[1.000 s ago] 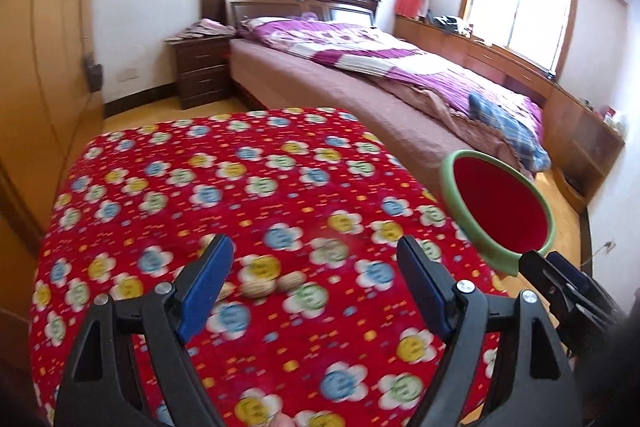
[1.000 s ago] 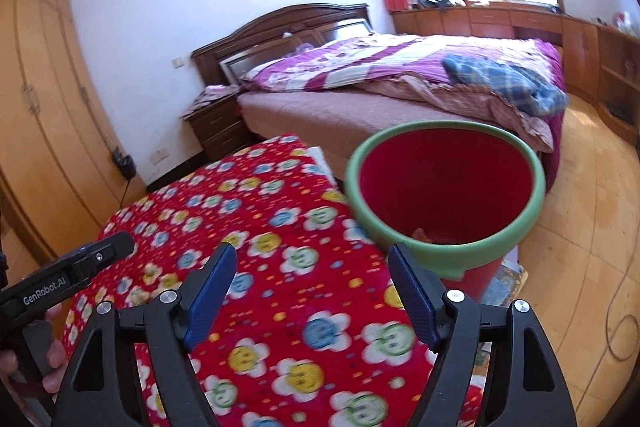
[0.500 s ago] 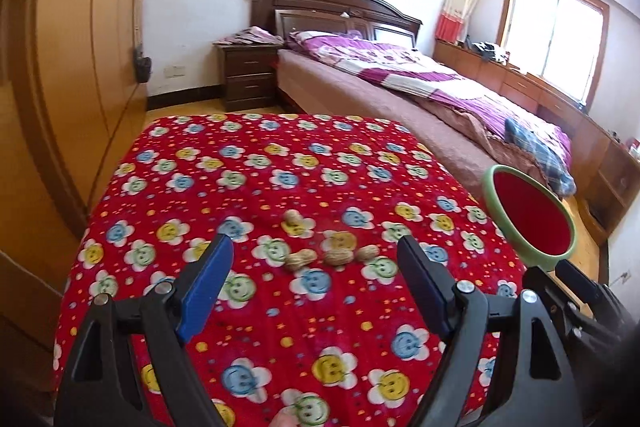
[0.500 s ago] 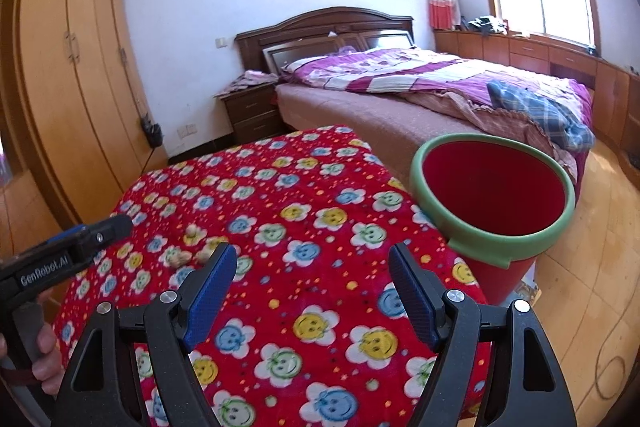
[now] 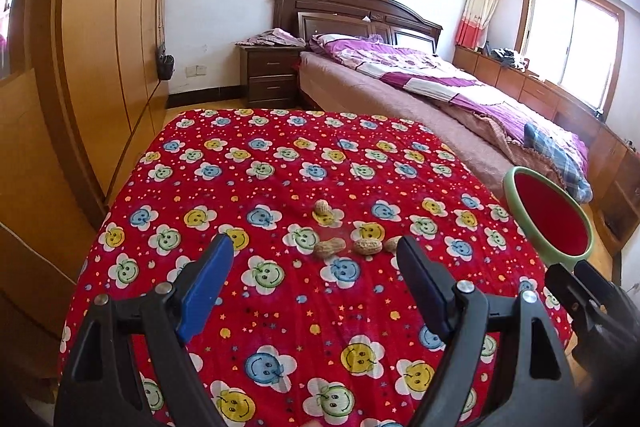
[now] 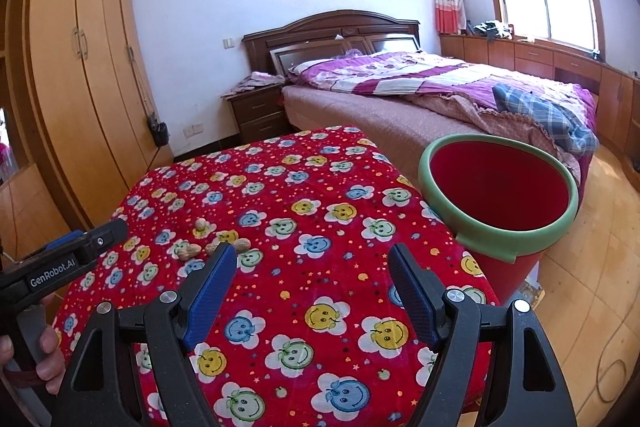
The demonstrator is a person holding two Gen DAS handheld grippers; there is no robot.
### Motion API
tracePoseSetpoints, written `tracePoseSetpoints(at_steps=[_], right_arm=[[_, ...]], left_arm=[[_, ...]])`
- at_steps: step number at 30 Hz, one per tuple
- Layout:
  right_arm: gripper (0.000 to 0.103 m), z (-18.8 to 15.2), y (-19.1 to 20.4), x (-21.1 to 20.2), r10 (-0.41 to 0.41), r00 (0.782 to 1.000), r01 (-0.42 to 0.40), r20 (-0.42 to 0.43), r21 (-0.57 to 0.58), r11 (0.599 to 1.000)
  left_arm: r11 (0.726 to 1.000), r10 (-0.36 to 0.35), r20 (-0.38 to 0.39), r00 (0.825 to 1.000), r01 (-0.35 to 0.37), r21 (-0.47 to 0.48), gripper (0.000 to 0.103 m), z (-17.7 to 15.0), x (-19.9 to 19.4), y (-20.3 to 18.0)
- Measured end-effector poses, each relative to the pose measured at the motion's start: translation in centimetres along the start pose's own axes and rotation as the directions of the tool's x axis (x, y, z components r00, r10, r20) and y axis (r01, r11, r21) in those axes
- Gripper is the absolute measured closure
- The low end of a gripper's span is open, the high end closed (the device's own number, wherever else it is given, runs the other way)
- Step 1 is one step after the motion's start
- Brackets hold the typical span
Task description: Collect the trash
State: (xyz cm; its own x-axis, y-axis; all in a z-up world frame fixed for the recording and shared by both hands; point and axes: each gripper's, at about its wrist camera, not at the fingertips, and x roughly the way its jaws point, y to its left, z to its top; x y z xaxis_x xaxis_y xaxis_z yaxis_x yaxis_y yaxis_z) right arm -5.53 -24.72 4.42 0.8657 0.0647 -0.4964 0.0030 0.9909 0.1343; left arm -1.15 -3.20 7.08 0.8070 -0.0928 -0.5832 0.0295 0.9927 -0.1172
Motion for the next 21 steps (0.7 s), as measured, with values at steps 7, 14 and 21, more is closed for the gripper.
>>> tracePoseSetpoints(at_steps=[7,14,21], right_arm=[[0.024,-0.4,-0.3,0.7,-0.006,1.000,0.006,-0.017,-0.001,1.000],[0.024,-0.8,-0.7,1.3,-0.007,0.999,0.007,-0.039,0.011,1.000],[0.024,-0.8,-0.8,1.4,-0.008,0.999,0.009,-0.039,0.016,1.000]], left_arm=[[1.000,0.016,-0.018,1.000,-0.016,-0.004,0.020,-0.5,1.2,0.1],[1.000,0.014,-0.024,1.000,-0.014,-0.001,0.020,-0.8,1.5,-0.2],[1.000,0.010,-0.024,1.000,-0.010,-0.004,0.020,-0.8,1.5,-0.3]])
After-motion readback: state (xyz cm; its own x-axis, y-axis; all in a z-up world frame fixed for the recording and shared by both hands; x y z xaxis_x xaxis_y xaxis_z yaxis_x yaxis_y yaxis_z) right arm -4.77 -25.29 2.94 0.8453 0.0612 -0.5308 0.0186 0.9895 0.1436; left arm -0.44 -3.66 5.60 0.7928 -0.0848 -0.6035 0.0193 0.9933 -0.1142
